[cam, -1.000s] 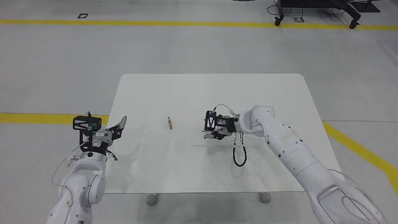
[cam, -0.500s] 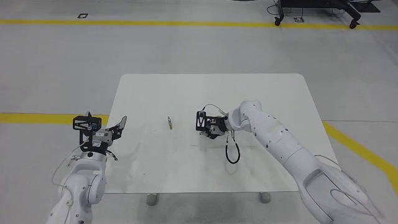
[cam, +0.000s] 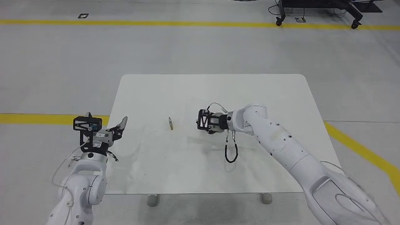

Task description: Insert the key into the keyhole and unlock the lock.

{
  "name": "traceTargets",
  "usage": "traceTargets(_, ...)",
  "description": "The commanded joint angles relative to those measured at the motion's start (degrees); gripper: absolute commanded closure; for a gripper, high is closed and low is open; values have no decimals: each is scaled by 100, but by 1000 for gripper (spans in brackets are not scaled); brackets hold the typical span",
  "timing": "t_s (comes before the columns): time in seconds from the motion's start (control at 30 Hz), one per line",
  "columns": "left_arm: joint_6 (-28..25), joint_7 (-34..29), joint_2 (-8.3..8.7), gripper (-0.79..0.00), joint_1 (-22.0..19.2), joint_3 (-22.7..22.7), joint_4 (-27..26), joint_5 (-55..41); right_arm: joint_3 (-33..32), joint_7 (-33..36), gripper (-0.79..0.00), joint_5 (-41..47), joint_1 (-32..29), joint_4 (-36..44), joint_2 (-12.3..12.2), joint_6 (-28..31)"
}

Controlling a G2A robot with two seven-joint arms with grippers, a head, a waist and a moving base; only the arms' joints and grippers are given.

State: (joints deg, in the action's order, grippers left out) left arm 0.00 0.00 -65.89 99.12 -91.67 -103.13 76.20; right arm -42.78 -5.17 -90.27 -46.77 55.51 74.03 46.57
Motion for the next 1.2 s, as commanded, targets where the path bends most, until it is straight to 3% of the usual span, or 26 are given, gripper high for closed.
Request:
traceTargets(0.0, 0, 0, 0, -785, 0, 0, 0, 0, -125, -576, 0, -221, -145, 37, -101, -108)
traceTargets(0.37, 0, 0, 0, -785, 0, 0, 0, 0, -201, -690, 0, -348, -235, -10, -161, -182)
traceTargets(0.47, -196, -26, 1, -785, -6, 175, -211, 303, -261, -898, 0, -288, -350, 65, -176, -376)
traceTargets(0.77, -908, -935, -62, -785, -742, 1233, -557, 769, -190, -3083, 0, -1133, -579, -294, -323, -799)
traceTargets(1.03, -1124, -1806, -192, -785, -1633, 2347, -43, 1379, 60, -5244, 0, -1400, -495, -1281, -268, -1291)
traceTargets(1.17, -1121, -2114, -279, -785, -2033, 2807, 310, 1590, 156, -5676, 0, -1365, -362, -1698, -190, -1421)
